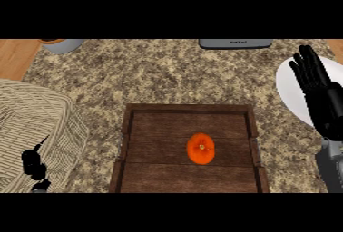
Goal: Pick the squash from the tray and place it in the plate
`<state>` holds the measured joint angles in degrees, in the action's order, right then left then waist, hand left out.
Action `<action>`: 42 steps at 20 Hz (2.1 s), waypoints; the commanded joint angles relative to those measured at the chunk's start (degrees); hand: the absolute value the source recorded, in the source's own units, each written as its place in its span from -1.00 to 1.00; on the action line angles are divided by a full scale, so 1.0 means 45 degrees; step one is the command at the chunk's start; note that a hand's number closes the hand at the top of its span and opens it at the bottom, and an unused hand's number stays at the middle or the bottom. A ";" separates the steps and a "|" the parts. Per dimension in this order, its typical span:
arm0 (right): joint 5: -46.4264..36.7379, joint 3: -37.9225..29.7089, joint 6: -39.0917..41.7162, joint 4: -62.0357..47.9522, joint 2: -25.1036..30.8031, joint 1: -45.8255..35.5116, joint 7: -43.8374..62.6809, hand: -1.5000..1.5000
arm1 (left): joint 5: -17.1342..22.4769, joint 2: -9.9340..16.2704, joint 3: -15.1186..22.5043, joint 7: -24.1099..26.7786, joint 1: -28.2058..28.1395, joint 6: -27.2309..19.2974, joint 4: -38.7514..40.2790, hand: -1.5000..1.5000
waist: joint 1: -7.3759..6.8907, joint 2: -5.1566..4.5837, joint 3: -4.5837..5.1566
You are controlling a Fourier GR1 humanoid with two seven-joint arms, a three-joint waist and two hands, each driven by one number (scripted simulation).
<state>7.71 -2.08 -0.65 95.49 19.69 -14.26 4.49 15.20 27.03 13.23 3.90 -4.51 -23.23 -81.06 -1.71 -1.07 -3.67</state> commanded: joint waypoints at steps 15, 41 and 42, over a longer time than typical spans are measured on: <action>0.0028 0.1470 0.2733 -0.4117 -0.1167 -0.3471 -0.4478 -1.00 | 0.0573 -0.2044 0.0765 -0.2771 0.1113 0.2210 -0.0505 0.00 | 0.0054 -0.0098 0.0791; -0.5612 0.6463 0.5918 -0.2559 0.1233 -0.4628 -0.1670 -1.00 | -0.0295 -0.3113 -0.0333 -0.3468 0.0753 0.2992 -0.0451 0.00 | 0.0624 0.0238 0.0829; -0.5546 0.6299 0.6206 -0.2751 0.1357 -0.4923 -0.1566 -1.00 | -0.0315 -0.2857 -0.0798 -0.3025 0.1043 0.3324 0.0345 0.00 | 0.0624 0.0192 0.0841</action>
<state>-14.47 24.39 27.71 82.15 26.33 -36.88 -4.53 11.40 19.47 6.77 -9.09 -1.59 -9.72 -86.46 0.04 0.78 -1.53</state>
